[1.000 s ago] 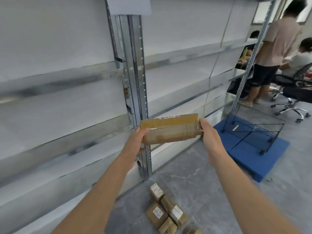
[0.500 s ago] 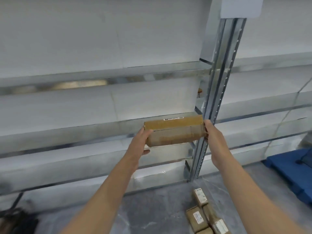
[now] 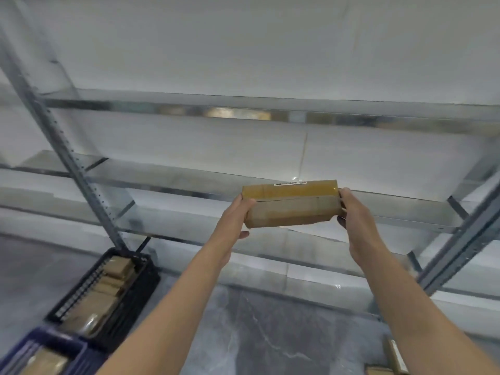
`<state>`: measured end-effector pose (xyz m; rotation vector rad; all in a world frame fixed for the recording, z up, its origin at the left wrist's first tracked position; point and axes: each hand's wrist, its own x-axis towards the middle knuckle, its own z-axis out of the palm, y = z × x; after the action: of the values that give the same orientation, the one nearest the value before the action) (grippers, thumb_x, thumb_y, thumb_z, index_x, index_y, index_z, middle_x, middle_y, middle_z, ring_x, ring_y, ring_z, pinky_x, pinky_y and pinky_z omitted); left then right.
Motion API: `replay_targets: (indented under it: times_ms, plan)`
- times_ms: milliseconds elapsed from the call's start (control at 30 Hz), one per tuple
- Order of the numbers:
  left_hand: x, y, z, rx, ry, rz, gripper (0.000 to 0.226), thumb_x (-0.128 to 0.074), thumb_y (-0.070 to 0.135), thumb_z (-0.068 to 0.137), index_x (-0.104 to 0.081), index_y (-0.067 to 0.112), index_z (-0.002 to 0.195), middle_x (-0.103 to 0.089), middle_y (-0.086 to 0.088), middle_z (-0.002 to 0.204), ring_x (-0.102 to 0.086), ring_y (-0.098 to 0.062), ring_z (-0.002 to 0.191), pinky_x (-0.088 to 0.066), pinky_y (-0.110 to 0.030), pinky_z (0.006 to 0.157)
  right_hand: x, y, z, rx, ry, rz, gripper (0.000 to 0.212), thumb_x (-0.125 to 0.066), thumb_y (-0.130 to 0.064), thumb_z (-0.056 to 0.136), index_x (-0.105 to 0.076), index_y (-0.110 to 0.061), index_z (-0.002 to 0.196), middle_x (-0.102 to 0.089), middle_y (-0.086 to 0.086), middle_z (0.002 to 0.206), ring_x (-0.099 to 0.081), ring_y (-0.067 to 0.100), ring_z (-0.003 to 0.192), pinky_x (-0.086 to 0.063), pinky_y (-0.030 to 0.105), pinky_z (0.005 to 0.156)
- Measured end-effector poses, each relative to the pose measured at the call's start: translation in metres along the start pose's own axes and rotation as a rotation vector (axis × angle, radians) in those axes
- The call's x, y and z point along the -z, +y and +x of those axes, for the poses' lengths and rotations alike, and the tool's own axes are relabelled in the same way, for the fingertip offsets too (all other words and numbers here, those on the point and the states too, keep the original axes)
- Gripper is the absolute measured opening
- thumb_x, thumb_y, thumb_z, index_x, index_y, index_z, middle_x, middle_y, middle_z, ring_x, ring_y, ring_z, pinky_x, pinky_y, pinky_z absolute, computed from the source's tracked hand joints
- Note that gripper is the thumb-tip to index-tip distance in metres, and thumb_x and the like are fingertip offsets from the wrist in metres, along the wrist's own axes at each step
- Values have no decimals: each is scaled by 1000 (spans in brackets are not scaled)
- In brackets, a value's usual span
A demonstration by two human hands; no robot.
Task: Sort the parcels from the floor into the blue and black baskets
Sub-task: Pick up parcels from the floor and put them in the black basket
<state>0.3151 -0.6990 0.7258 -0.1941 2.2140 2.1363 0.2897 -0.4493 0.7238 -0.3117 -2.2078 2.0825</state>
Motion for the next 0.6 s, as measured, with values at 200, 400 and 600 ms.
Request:
replay_targets:
  times_ms: [200, 400, 600]
  plan:
    - [63, -12, 2, 9, 170, -1, 24, -47, 46, 105, -64, 52, 121, -65, 16, 122, -58, -12, 118, -54, -42, 101, -80, 2, 28, -6, -172, -11, 40, -43, -56, 105, -74, -30, 101, -67, -8, 112, -59, 17, 115, -44, 45, 115]
    - [105, -24, 8, 48, 330, 7, 31, -48, 55, 98, -61, 52, 127, -59, 8, 133, -55, -18, 122, -53, -38, 93, -152, 15, 68, -21, -365, -27, 46, -42, -54, 104, -72, -19, 105, -65, -5, 105, -57, 17, 104, -44, 48, 115]
    - [128, -34, 19, 95, 552, -81, 22, -48, 47, 106, -65, 61, 108, -63, 17, 123, -56, -13, 120, -49, -47, 106, -215, 18, 110, -37, -574, -29, 36, -44, -50, 104, -73, -30, 96, -68, -10, 99, -60, 12, 102, -46, 39, 112]
